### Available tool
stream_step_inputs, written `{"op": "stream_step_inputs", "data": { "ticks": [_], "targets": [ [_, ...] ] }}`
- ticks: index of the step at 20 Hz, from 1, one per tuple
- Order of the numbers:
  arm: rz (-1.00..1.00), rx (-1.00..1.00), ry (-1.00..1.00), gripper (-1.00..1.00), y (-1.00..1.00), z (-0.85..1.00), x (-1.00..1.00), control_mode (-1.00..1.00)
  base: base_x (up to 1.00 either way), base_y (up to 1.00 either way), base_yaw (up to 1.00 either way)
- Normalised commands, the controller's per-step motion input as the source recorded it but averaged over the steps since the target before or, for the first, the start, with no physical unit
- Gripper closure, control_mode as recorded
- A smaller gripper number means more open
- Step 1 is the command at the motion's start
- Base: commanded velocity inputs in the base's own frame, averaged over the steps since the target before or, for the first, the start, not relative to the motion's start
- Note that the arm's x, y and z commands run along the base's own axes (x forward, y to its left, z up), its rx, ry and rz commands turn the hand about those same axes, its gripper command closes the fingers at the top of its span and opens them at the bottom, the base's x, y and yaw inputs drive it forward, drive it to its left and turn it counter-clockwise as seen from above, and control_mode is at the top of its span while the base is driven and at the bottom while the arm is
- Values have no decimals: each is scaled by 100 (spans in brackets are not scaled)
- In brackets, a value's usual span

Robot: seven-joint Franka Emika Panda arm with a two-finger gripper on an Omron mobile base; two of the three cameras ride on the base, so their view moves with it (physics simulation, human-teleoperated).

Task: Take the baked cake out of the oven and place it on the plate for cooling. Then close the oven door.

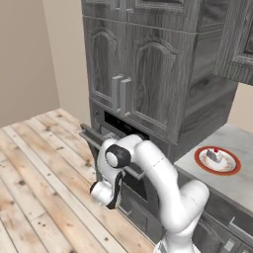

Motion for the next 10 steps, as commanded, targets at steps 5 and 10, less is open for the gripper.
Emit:
{"op": "stream_step_inputs", "data": {
  "ticks": [5,10],
  "targets": [
    [29,6,9,-100,-73,20,55,-100,0,0,0],
    [21,7,15,-100,-56,18,38,-100,0,0,0]
  ]
}}
